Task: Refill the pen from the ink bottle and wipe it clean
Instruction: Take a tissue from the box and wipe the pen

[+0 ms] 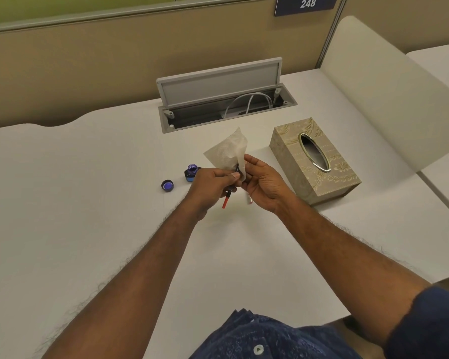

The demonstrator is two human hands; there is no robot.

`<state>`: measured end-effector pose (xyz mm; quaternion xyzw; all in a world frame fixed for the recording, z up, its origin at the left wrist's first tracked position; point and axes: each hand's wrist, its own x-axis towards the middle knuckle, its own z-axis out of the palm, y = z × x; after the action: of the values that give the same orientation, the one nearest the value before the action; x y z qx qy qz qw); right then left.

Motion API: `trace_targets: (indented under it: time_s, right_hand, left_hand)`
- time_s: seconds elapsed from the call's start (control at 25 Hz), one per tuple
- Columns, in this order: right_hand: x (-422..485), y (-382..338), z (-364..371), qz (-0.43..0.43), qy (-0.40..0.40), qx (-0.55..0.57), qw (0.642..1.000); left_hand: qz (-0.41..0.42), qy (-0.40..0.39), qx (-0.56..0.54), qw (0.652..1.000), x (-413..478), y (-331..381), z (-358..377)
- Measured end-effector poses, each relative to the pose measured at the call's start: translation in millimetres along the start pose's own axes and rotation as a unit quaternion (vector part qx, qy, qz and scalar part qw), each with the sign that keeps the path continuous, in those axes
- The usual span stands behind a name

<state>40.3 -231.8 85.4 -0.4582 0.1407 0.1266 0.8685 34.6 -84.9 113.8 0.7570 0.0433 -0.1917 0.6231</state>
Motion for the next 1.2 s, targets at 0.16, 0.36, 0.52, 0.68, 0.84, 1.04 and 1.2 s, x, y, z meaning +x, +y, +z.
trace_targets:
  time_s: [0.16, 0.36, 0.52, 0.68, 0.84, 1.04, 1.2]
  right_hand:
    - [3, 2, 3, -0.009, 0.037, -0.008, 0.999]
    - [5, 2, 3, -0.031, 0.073, -0.051, 0.996]
    - [8, 4, 6, -0.060, 0.111, -0.118, 0.985]
    - [17, -7, 3, -0.077, 0.165, -0.117, 0.976]
    - [16, -16, -7, -0.120, 0.192, -0.228, 0.947]
    - [9, -19, -13, -0.171, 0.173, -0.297, 0.923]
    - [3, -22, -14, -0.194, 0.130, -0.282, 0.931]
  left_hand:
    - [0.032, 0.022, 0.035, 0.999, -1, -1, 1]
    - [0.055, 0.045, 0.083, 0.994, -2, -2, 2]
    - [0.050, 0.067, 0.101, 0.991, 1, -5, 1]
    - [0.033, 0.061, 0.091, 0.993, 1, -8, 0]
    - [0.035, 0.062, 0.081, 0.994, 1, -8, -4]
    - [0.038, 0.068, 0.073, 0.994, 1, -5, -4]
    - [0.040, 0.073, 0.071, 0.994, 0, -3, -3]
